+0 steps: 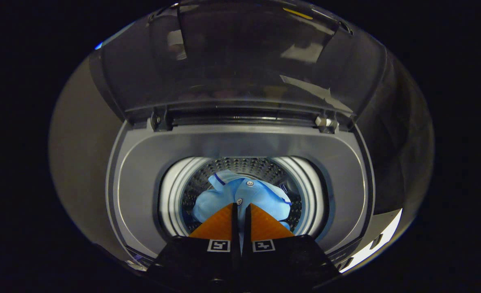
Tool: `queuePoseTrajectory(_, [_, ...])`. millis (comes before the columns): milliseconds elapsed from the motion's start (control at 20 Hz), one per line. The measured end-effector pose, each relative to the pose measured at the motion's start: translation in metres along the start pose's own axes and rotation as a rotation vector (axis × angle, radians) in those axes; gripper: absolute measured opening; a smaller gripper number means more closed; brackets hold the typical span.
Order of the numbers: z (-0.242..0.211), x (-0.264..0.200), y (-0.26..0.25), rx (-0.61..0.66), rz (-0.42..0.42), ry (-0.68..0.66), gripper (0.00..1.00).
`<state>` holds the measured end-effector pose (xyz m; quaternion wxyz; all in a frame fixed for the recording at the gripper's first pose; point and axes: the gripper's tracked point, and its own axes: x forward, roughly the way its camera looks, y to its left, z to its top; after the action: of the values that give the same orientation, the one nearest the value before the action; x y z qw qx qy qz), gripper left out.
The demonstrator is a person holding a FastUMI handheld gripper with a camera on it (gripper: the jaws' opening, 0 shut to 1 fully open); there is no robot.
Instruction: Put the clothes into the washing machine and then close the washing machine lid.
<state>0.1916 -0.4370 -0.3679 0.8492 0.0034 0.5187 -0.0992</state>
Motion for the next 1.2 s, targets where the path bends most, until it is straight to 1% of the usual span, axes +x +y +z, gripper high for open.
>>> queuePoseTrajectory(200, [-0.016, 0.016, 0.006, -0.013, 0.038, 0.06, 0.05])
queuePoseTrajectory(250, [-0.019, 0.019, 0.004, -0.024, 0.031, 0.068, 0.06])
queuePoseTrajectory(350, [-0.022, 0.02, -0.006, -0.041, -0.012, 0.082, 0.13])
queuePoseTrajectory(450, [-0.02, 0.022, -0.011, -0.018, -0.032, 0.067, 0.48])
queuePoseTrajectory(600, [-0.017, 0.02, -0.007, -0.019, -0.002, 0.053, 1.0])
queuePoseTrajectory(700, [-0.022, 0.021, -0.012, -0.051, -0.022, 0.066, 1.0])
queuePoseTrajectory(900, [-0.029, 0.016, -0.017, -0.05, -0.055, 0.082, 1.0])
queuePoseTrajectory(1050, [-0.023, 0.009, -0.015, -0.017, -0.047, 0.057, 1.0])
queuePoseTrajectory(1200, [-0.02, 0.001, -0.015, -0.019, -0.044, 0.047, 1.0])
